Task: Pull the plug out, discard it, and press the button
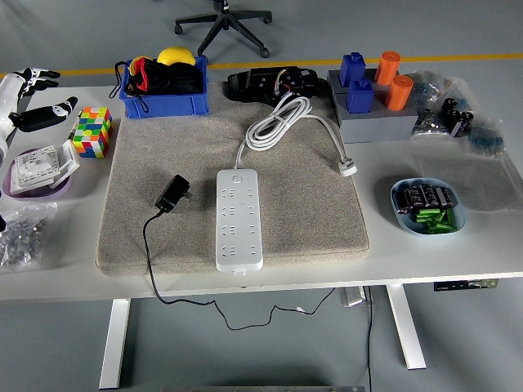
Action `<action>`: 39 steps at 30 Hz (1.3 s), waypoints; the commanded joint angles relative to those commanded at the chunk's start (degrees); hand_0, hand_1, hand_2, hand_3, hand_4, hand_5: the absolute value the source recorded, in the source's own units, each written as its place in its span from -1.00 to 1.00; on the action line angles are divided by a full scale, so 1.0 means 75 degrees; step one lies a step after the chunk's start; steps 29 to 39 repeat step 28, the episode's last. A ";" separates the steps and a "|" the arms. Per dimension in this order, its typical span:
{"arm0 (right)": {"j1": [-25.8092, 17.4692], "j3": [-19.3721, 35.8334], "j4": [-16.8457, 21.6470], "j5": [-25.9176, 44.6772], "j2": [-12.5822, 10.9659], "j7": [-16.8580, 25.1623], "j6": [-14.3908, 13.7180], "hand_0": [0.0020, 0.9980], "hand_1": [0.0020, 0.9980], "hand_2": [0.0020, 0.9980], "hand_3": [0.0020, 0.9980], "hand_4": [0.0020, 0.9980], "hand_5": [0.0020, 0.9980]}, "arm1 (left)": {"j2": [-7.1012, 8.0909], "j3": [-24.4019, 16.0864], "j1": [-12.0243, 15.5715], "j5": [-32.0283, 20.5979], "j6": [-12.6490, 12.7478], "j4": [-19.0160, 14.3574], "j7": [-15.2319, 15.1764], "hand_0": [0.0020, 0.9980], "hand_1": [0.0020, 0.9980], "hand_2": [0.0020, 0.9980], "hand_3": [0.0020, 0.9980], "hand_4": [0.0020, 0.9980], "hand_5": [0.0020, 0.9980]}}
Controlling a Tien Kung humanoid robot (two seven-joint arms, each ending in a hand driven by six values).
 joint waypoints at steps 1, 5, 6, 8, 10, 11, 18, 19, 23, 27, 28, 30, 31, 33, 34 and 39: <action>-0.0002 0.0004 0.0000 -0.0002 0.0004 0.0002 -0.0003 0.50 0.33 0.30 0.24 0.32 -0.02 | -0.0002 0.0011 0.0000 -0.0005 0.0000 -0.0006 0.0001 0.68 0.63 0.51 0.51 0.47 -0.43; 0.0002 -0.0003 0.0000 0.0014 -0.0010 0.0020 -0.0024 0.50 0.33 0.30 0.24 0.32 -0.02 | -0.0029 0.0060 -0.0014 -0.0010 -0.0012 0.0020 0.0002 0.68 0.62 0.50 0.51 0.46 -0.44; 0.0003 0.0002 0.0000 0.0014 -0.0015 0.0020 -0.0027 0.50 0.33 0.30 0.24 0.32 -0.02 | -0.0032 0.0069 -0.0016 -0.0017 -0.0012 0.0025 -0.0001 0.68 0.62 0.50 0.51 0.46 -0.44; -0.0005 0.0013 0.0000 0.0012 -0.0024 0.0017 -0.0022 0.50 0.33 0.30 0.24 0.32 -0.02 | -0.0034 0.0115 -0.0037 -0.0034 -0.0015 0.0040 -0.0001 0.68 0.62 0.50 0.51 0.46 -0.44; -0.0022 0.0068 0.0000 -0.0018 -0.0014 0.0008 -0.0002 0.50 0.33 0.30 0.24 0.32 -0.02 | -0.0025 0.0178 -0.0076 -0.0056 -0.0026 0.0040 0.0001 0.68 0.62 0.50 0.51 0.46 -0.44; -0.0030 0.0084 0.0000 -0.0018 -0.0008 0.0011 0.0009 0.50 0.33 0.30 0.24 0.32 -0.02 | -0.0017 0.0202 -0.0095 -0.0071 -0.0029 0.0037 -0.0002 0.68 0.62 0.50 0.51 0.46 -0.44; -0.0027 0.0095 0.0000 0.0004 -0.0066 0.0012 0.0021 0.50 0.33 0.30 0.24 0.31 -0.02 | 0.0033 0.0250 -0.0176 -0.0109 -0.0040 0.0041 0.0005 0.68 0.62 0.49 0.51 0.45 -0.45; -0.0022 0.0104 0.0000 0.0006 -0.0065 0.0016 0.0018 0.50 0.33 0.30 0.24 0.31 -0.02 | 0.0032 0.0247 -0.0171 -0.0104 -0.0044 0.0043 0.0007 0.68 0.62 0.49 0.51 0.45 -0.45; -0.0018 0.0130 0.0000 0.0000 -0.0042 0.0020 0.0018 0.50 0.32 0.30 0.24 0.31 -0.02 | 0.0006 0.0270 -0.0150 -0.0116 -0.0042 0.0042 -0.0004 0.67 0.62 0.49 0.51 0.45 -0.45; -0.0017 0.0131 0.0000 0.0014 -0.0033 0.0041 0.0014 0.49 0.32 0.30 0.23 0.31 -0.02 | 0.0013 0.0321 -0.0145 -0.0124 -0.0051 0.0048 -0.0003 0.67 0.62 0.49 0.50 0.45 -0.45; -0.0017 0.0129 0.0000 0.0017 -0.0033 0.0044 0.0012 0.49 0.32 0.30 0.23 0.31 -0.02 | 0.0015 0.0320 -0.0145 -0.0125 -0.0051 0.0049 -0.0004 0.67 0.62 0.49 0.50 0.45 -0.45; -0.0017 0.0129 0.0000 0.0017 -0.0033 0.0044 0.0012 0.49 0.32 0.30 0.23 0.31 -0.02 | 0.0015 0.0320 -0.0145 -0.0125 -0.0051 0.0049 -0.0004 0.67 0.62 0.49 0.50 0.45 -0.45; -0.0017 0.0129 0.0000 0.0017 -0.0033 0.0044 0.0012 0.49 0.32 0.30 0.23 0.31 -0.02 | 0.0015 0.0320 -0.0145 -0.0125 -0.0051 0.0049 -0.0004 0.67 0.62 0.49 0.50 0.45 -0.45; -0.0017 0.0129 0.0000 0.0017 -0.0033 0.0044 0.0012 0.49 0.32 0.30 0.23 0.31 -0.02 | 0.0015 0.0320 -0.0145 -0.0125 -0.0051 0.0049 -0.0004 0.67 0.62 0.49 0.50 0.45 -0.45; -0.0017 0.0129 0.0000 0.0017 -0.0033 0.0044 0.0012 0.49 0.32 0.30 0.23 0.31 -0.02 | 0.0015 0.0320 -0.0145 -0.0125 -0.0051 0.0049 -0.0004 0.67 0.62 0.49 0.50 0.45 -0.45; -0.0017 0.0129 0.0000 0.0017 -0.0033 0.0044 0.0012 0.49 0.32 0.30 0.23 0.31 -0.02 | 0.0015 0.0320 -0.0145 -0.0125 -0.0051 0.0049 -0.0004 0.67 0.62 0.49 0.50 0.45 -0.45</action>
